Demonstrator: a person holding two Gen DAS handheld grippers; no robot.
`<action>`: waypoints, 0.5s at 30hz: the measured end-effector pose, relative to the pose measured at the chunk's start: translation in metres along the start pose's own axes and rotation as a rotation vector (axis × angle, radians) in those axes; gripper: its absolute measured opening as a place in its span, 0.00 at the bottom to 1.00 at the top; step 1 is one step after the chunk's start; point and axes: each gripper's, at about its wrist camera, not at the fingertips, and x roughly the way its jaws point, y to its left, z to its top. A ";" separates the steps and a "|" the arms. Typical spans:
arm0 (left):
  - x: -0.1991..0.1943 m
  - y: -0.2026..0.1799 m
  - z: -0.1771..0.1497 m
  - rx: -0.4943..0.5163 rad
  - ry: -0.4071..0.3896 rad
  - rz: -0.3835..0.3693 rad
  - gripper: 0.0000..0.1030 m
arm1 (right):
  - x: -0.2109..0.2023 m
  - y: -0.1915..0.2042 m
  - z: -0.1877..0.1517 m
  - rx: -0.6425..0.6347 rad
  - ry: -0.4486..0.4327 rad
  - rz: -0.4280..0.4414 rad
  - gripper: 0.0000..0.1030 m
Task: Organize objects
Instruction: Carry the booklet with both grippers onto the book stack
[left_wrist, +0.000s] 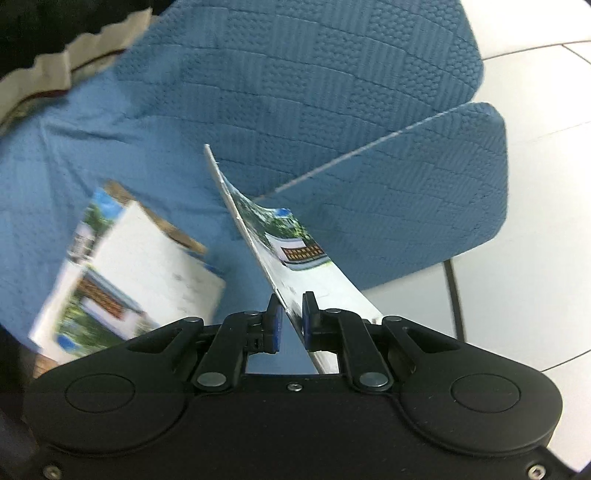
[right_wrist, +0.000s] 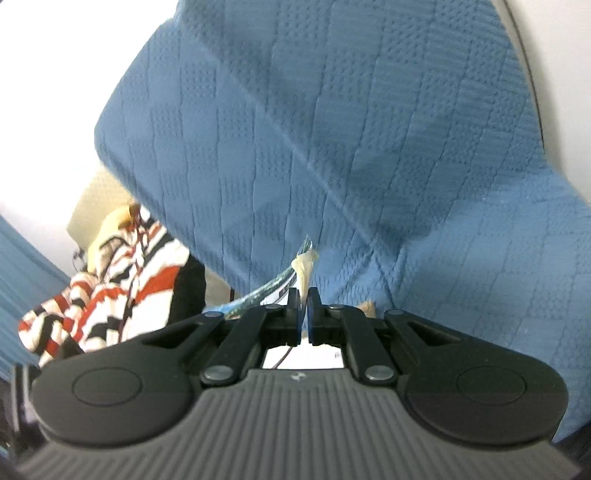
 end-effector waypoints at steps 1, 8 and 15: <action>0.000 0.007 0.002 0.006 -0.001 0.005 0.10 | 0.004 0.002 -0.006 0.001 0.006 -0.004 0.06; 0.014 0.062 -0.008 0.050 0.030 0.082 0.09 | 0.026 0.001 -0.063 -0.057 0.017 -0.047 0.06; 0.031 0.106 -0.025 0.082 0.079 0.160 0.08 | 0.045 -0.020 -0.111 -0.052 0.067 -0.126 0.07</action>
